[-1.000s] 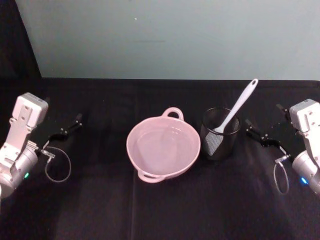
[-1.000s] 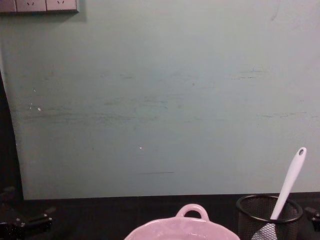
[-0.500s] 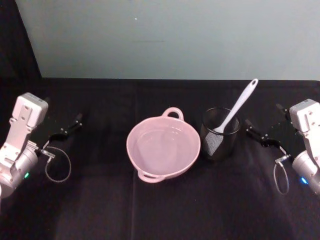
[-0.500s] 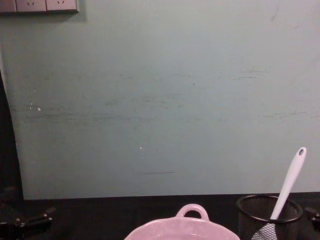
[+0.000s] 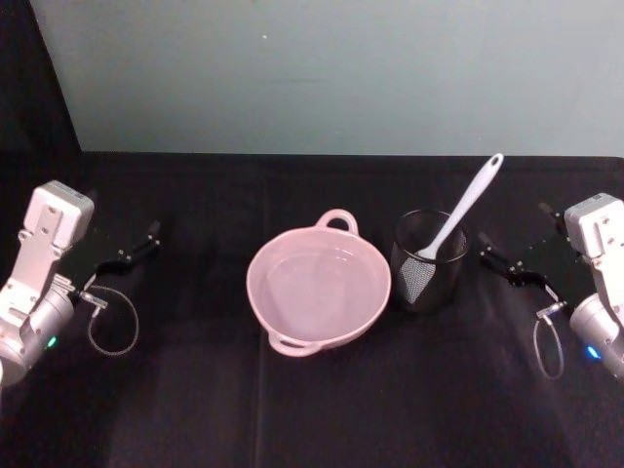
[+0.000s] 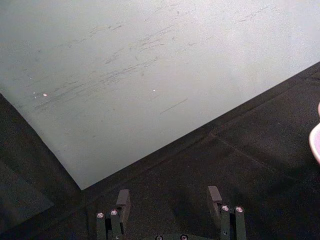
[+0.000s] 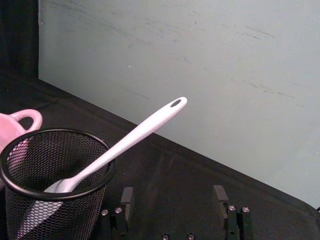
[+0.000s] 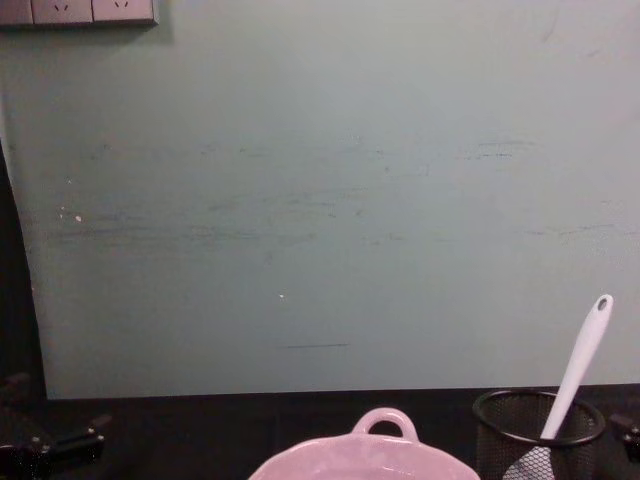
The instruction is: Use the one hand to pick up the spoon and stir the clear water in the bowl.
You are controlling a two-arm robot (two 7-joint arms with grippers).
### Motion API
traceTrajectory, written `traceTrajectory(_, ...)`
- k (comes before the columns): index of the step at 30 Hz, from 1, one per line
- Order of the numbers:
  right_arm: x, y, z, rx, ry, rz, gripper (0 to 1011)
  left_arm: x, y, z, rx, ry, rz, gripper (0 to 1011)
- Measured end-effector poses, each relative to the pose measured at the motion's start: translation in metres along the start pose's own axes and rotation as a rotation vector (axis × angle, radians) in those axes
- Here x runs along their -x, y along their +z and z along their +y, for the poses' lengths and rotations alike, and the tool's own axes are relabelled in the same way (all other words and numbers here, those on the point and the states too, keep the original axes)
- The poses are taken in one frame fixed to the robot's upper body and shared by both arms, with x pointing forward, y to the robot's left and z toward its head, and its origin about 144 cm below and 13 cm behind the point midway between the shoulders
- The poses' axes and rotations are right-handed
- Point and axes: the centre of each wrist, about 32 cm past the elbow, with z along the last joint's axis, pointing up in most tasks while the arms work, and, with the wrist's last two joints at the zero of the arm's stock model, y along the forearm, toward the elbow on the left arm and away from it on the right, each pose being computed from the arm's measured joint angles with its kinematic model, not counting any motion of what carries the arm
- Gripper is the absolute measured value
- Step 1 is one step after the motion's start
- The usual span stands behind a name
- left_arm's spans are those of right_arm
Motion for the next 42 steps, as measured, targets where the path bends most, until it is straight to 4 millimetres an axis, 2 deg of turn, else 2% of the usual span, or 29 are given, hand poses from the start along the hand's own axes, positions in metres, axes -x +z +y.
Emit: traceTrajectory(42,0.0,0.0,0.0,0.0,0.0,0.0,1003,0.0,0.0,0.0,0.0,0.0,0.0,1011)
